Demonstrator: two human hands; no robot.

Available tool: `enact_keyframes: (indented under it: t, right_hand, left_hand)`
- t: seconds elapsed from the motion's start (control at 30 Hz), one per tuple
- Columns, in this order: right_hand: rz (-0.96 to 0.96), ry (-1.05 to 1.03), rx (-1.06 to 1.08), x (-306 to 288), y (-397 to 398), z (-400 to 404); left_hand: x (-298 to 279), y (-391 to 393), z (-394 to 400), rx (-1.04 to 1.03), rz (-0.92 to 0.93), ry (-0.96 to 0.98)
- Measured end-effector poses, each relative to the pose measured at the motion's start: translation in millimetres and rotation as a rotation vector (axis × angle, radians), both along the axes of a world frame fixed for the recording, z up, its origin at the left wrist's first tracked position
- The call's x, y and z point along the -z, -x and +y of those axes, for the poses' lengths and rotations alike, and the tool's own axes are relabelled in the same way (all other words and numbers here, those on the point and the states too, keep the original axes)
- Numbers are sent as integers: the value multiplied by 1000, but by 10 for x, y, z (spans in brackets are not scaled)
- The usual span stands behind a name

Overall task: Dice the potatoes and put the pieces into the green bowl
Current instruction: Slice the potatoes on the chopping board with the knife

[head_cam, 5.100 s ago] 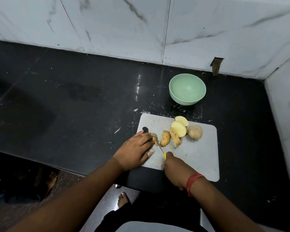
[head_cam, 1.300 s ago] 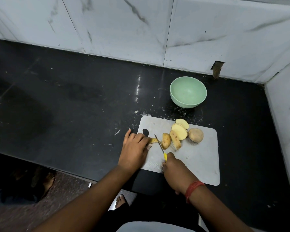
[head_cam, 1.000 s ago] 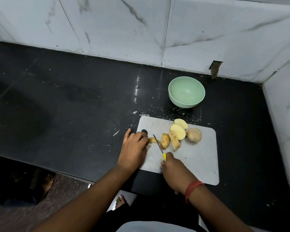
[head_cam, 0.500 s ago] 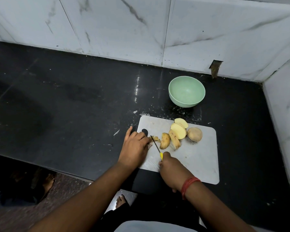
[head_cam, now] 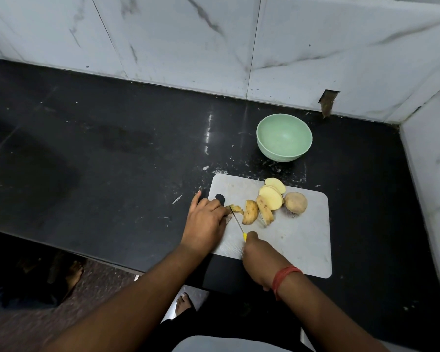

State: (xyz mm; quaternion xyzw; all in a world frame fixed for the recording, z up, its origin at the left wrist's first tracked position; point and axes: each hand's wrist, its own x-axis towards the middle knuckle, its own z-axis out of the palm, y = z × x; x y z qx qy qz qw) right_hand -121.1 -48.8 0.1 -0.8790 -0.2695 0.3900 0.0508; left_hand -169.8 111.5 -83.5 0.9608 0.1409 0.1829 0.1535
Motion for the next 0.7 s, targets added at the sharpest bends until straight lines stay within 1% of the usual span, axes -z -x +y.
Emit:
enact_keyframes:
  t: [0.17,0.27,0.33,0.43,0.7]
  right_hand:
    - [21,-37,27,46,72,-256]
    - [3,-153,85,-51,85,-332]
    - [-25,-203,81,-97,56,-321]
    - [-26,-205,70,-101,22,-255]
    - [-20,-156,63,-56,19,-90]
  left_hand:
    - [-19,-3,-24,-8,-2,22]
    - [-20,-17,-20,-13,-1,36]
    - [-3,18,-14,-53,-24,106]
    - [16,128,-7,-95,-46,194]
    - [77,248,-42,38,-5,44]
